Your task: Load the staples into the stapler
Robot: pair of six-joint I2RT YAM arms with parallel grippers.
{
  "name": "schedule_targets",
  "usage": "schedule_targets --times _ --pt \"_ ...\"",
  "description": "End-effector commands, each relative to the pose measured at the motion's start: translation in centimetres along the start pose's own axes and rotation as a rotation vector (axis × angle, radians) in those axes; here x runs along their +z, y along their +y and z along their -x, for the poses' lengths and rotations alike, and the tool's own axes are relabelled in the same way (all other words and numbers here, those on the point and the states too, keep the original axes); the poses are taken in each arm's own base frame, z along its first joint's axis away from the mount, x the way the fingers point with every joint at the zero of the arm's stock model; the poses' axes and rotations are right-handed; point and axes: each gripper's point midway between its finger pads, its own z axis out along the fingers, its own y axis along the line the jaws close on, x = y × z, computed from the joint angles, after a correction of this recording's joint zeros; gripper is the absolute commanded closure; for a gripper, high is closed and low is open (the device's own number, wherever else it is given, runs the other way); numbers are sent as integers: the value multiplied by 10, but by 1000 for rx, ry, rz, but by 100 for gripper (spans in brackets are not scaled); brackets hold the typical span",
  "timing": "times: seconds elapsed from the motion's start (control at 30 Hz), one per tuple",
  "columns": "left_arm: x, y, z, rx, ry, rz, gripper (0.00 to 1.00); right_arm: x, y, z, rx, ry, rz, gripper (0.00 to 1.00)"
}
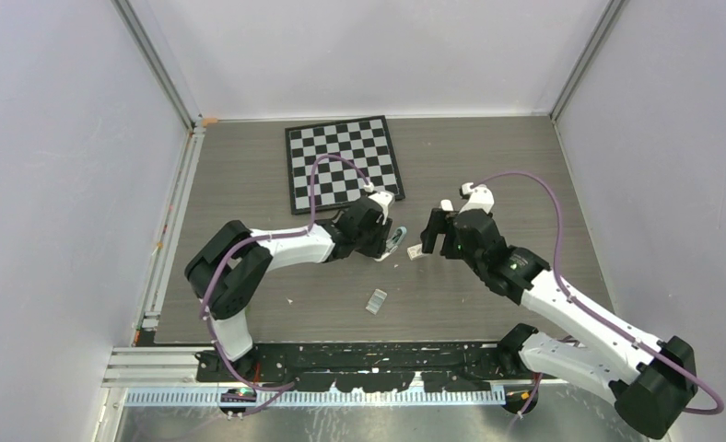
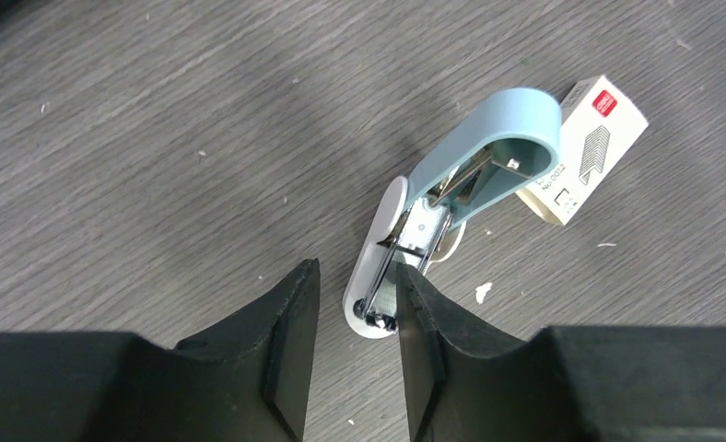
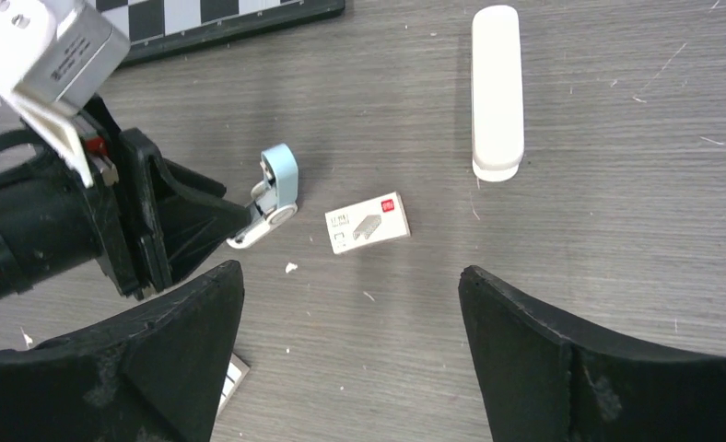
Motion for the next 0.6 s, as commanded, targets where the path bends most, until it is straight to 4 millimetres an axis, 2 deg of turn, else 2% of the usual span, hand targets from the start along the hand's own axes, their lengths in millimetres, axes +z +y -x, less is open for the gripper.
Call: schedule_targets --times 0.0,0.27,0.47,0.57 --pt "5 -7 14 -21 -41 -34 63 4 22 38 56 -70 83 11" --pt "3 -4 15 -20 -43 -17 65 10 20 41 77 -72 94 14" --pt "-26 -5 43 -82 -140 -10 64 27 23 45 104 -31 127 22" --pt "-38 0 44 -135 -140 -1 64 39 28 47 115 -8 158 30"
